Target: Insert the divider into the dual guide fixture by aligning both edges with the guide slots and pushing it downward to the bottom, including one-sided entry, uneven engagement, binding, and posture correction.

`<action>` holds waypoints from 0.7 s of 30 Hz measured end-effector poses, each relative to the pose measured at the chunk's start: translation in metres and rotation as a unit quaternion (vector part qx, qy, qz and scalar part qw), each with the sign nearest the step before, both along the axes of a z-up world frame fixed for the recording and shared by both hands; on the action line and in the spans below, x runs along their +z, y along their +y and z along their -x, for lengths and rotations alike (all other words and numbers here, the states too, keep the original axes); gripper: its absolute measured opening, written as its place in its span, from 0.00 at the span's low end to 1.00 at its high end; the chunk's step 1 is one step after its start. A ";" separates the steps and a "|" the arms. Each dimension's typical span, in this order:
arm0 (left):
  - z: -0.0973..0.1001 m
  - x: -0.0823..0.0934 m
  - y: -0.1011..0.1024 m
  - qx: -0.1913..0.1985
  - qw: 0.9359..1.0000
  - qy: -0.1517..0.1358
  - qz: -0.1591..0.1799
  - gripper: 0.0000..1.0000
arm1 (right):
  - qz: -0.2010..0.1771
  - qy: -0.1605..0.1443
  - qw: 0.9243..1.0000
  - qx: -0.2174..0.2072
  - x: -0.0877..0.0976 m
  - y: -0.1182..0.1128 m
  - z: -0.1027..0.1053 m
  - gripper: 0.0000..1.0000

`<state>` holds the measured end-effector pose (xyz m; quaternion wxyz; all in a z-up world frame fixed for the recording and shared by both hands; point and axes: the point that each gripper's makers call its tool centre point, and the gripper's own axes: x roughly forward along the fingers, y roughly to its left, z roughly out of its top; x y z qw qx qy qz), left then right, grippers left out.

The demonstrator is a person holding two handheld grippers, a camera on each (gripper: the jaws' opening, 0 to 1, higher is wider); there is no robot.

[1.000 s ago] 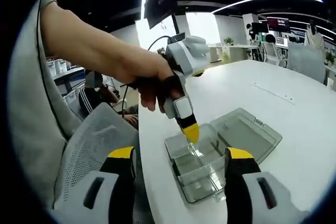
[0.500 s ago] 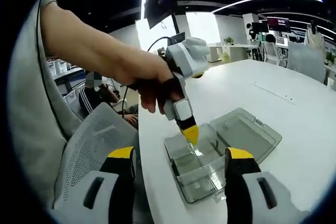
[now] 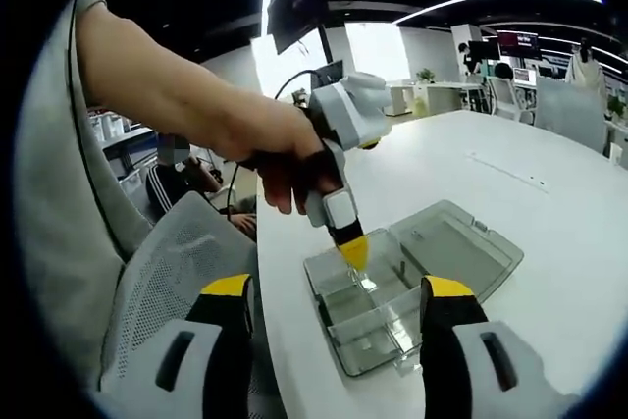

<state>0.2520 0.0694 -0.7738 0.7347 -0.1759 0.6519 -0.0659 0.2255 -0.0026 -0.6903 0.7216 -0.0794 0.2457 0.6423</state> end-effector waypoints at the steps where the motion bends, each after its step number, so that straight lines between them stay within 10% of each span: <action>1: 0.000 0.000 0.000 -0.001 1.000 0.000 -0.001 0.01 | 0.000 0.000 1.000 0.000 0.000 0.000 0.000 0.66; 21: -0.001 0.000 -0.002 -0.014 1.000 0.002 -0.013 0.01 | -0.001 0.000 1.000 0.000 0.000 -0.001 0.000 0.66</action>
